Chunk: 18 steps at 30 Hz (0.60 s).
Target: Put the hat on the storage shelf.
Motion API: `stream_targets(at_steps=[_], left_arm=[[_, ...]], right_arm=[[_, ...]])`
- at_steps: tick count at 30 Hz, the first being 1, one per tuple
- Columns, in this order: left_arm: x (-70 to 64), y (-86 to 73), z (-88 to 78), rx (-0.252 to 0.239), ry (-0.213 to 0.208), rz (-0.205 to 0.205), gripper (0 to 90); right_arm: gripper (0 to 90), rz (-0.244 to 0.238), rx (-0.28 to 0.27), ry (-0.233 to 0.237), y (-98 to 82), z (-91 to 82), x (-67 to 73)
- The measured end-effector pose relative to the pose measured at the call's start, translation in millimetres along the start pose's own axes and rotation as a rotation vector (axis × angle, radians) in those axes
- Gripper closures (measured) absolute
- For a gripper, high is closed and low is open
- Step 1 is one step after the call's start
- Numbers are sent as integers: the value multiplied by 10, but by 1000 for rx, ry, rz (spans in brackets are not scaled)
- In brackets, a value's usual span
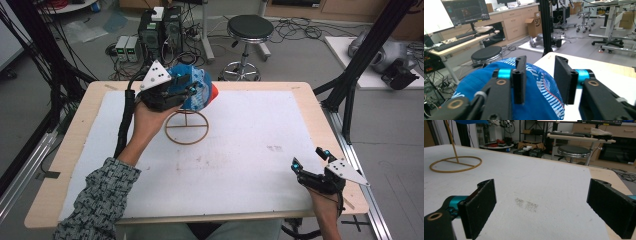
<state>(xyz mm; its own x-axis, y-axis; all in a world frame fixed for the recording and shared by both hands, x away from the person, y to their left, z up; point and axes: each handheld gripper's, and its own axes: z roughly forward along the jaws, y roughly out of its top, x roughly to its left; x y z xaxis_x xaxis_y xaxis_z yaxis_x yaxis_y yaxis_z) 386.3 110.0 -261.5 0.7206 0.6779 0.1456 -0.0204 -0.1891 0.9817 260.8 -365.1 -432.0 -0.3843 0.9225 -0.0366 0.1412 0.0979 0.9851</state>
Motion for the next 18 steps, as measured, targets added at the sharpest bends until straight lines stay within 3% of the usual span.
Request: stream_targets(at_steps=[7, 18], left_arm=[[71, -26, -172, -34, 37, -11, 519], [263, -121, -508, -70, 124, -37, 479]], right_arm=[[80, 1, 2, -1, 0, -1, 6], [80, 6, -3, -1, 13, 26, 6]])
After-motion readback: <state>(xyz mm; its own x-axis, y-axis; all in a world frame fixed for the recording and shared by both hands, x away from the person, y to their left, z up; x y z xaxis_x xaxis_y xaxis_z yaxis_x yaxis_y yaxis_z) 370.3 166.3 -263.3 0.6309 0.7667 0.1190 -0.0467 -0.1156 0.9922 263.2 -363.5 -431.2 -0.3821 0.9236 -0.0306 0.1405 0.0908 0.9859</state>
